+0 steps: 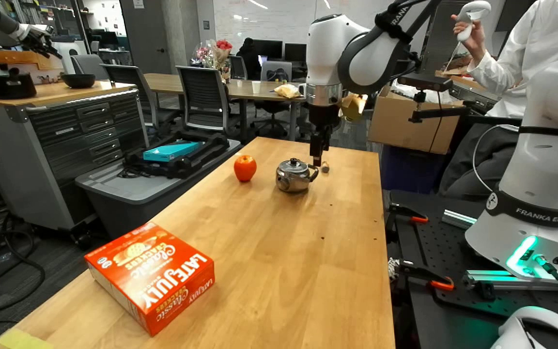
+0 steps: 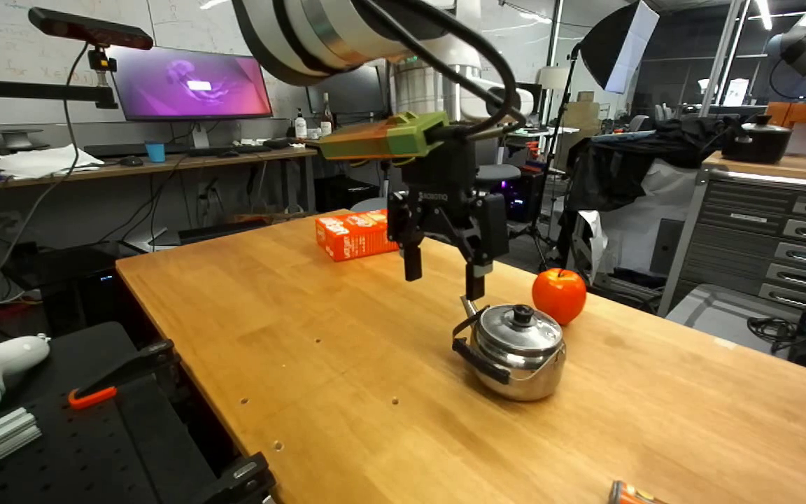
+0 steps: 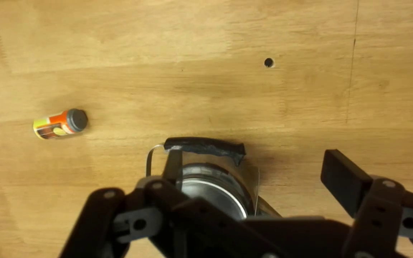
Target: Put the kettle lid on the kettle.
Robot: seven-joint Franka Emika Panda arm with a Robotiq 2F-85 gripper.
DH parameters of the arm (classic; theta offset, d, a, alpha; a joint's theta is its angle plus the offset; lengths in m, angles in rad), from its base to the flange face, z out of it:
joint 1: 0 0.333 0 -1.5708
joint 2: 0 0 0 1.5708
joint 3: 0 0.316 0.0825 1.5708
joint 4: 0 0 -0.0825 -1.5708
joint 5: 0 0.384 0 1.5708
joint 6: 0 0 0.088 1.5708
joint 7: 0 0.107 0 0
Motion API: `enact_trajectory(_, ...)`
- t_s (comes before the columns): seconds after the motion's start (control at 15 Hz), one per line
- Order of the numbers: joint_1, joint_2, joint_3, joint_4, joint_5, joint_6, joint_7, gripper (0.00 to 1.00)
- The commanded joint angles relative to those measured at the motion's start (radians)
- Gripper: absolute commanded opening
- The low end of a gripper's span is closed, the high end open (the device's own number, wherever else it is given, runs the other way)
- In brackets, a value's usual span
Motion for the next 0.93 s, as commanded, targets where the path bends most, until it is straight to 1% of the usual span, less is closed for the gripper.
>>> enact_trajectory(0.0,-0.017,-0.153,0.013,-0.122,-0.007,0.024,-0.006,1.0)
enact_trajectory(0.13,-0.017,-0.219,0.016,-0.17,0.033,0.03,-0.05,1.0)
enact_trajectory(0.53,-0.008,-0.405,0.031,-0.268,0.102,0.002,-0.116,1.0)
enact_trajectory(0.6,0.0,-0.385,0.033,-0.215,0.123,-0.021,-0.131,1.0)
enact_trajectory(0.87,0.004,-0.469,0.042,-0.219,0.159,-0.091,-0.164,1.0)
